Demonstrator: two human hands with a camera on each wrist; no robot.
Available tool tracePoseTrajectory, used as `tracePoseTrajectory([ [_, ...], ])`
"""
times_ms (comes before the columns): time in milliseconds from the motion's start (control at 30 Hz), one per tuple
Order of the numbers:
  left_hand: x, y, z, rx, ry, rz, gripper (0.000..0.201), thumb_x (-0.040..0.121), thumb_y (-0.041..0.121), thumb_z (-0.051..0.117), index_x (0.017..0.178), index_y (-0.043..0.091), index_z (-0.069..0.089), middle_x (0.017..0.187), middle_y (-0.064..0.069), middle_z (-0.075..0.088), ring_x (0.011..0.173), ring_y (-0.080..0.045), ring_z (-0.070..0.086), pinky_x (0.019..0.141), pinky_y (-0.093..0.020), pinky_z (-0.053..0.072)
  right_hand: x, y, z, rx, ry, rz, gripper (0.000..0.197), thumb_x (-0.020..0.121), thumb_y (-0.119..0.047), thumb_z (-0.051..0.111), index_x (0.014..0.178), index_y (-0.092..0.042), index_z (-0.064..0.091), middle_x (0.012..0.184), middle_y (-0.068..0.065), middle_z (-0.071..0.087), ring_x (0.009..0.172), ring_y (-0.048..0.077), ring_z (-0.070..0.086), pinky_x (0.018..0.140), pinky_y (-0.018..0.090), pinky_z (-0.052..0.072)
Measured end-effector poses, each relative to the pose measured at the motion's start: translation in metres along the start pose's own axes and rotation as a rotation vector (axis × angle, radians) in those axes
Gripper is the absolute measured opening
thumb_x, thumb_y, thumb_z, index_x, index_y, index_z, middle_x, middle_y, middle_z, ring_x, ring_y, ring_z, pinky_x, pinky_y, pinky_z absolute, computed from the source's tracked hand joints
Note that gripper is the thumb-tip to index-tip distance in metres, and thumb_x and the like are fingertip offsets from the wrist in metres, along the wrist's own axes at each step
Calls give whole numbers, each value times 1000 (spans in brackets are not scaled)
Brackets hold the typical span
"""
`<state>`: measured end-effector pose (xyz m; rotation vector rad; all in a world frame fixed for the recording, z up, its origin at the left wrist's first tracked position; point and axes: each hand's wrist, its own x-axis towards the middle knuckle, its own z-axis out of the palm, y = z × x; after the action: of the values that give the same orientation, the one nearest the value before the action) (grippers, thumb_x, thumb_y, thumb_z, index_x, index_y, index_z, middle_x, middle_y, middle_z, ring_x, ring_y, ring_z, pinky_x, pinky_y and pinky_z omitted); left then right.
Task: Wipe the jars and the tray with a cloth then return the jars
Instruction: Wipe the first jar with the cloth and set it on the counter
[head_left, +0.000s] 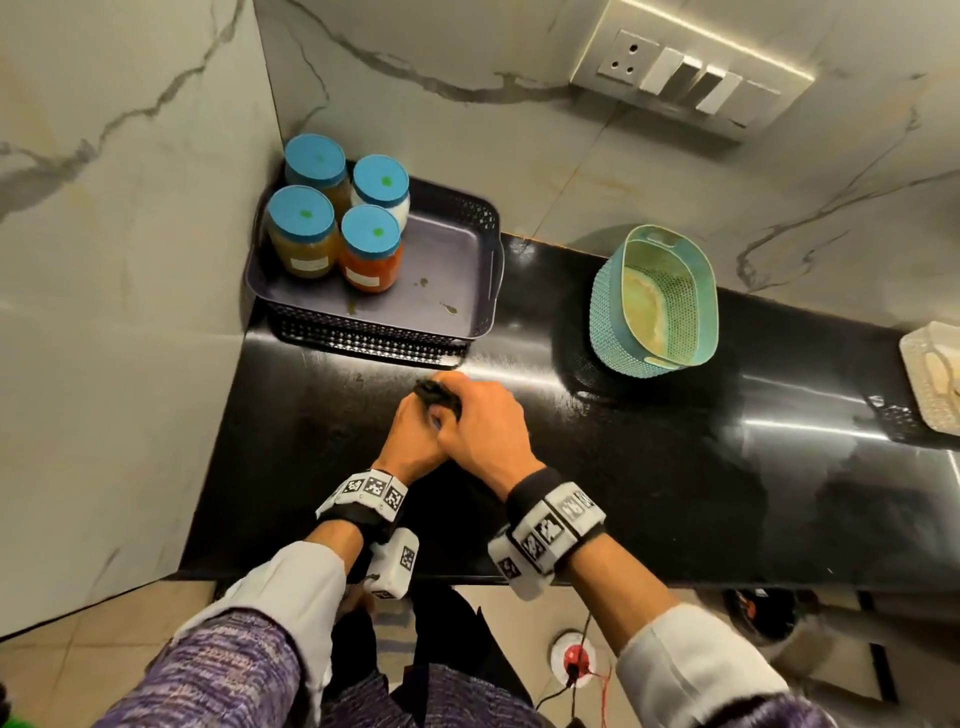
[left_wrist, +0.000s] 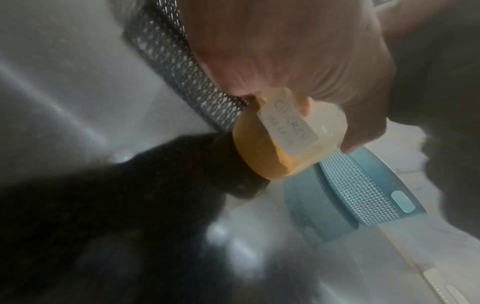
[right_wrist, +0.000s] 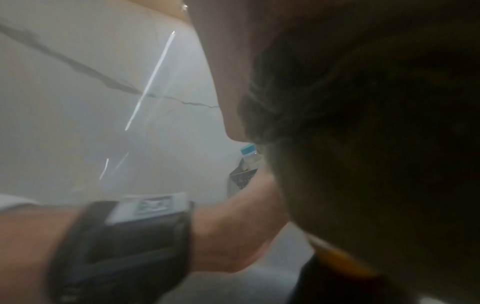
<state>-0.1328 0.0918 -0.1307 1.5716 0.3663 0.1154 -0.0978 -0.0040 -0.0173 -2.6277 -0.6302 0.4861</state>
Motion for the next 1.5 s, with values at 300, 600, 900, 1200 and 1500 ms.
tracePoseTrajectory([
  [300, -7, 5, 0, 9, -18, 93, 53, 71, 7, 70, 120, 26, 67, 114, 0, 74, 108, -22, 72, 98, -55, 57, -28, 11, 0, -33, -10, 57, 25, 86, -26, 67, 111, -25, 70, 106, 5, 76, 102, 34, 69, 85, 42, 55],
  [600, -6, 12, 1, 50, -4, 67, 59, 66, 18, 90, 120, 30, 68, 115, 7, 74, 108, -18, 72, 96, -46, 58, -1, 28, -17, -86, 72, 124, 20, 88, -29, 67, 107, -23, 71, 100, 9, 77, 99, 38, 69, 80, 42, 54],
  [900, -4, 14, 2, 58, 7, 3, 62, 64, 24, 96, 119, 32, 67, 112, 11, 76, 105, -6, 73, 91, -37, 59, 24, 21, -21, -83, 90, 91, 19, 87, -29, 66, 104, -22, 71, 97, 8, 76, 98, 38, 68, 74, 43, 53],
  [1200, -5, 14, 2, 78, 62, -19, 43, 68, 35, 83, 108, 35, 67, 104, 9, 77, 98, -7, 73, 90, -44, 61, 22, 10, -13, -98, 33, -11, 23, 89, -30, 66, 111, -24, 71, 103, 6, 76, 101, 35, 68, 77, 41, 52],
  [1500, -7, 8, 4, 75, 49, -13, 35, 78, 20, 68, 113, 27, 68, 109, 0, 76, 105, -20, 74, 94, -50, 60, -2, 5, -4, -114, -4, -66, 21, 90, -27, 64, 111, -25, 68, 106, 3, 76, 101, 34, 68, 78, 41, 51],
])
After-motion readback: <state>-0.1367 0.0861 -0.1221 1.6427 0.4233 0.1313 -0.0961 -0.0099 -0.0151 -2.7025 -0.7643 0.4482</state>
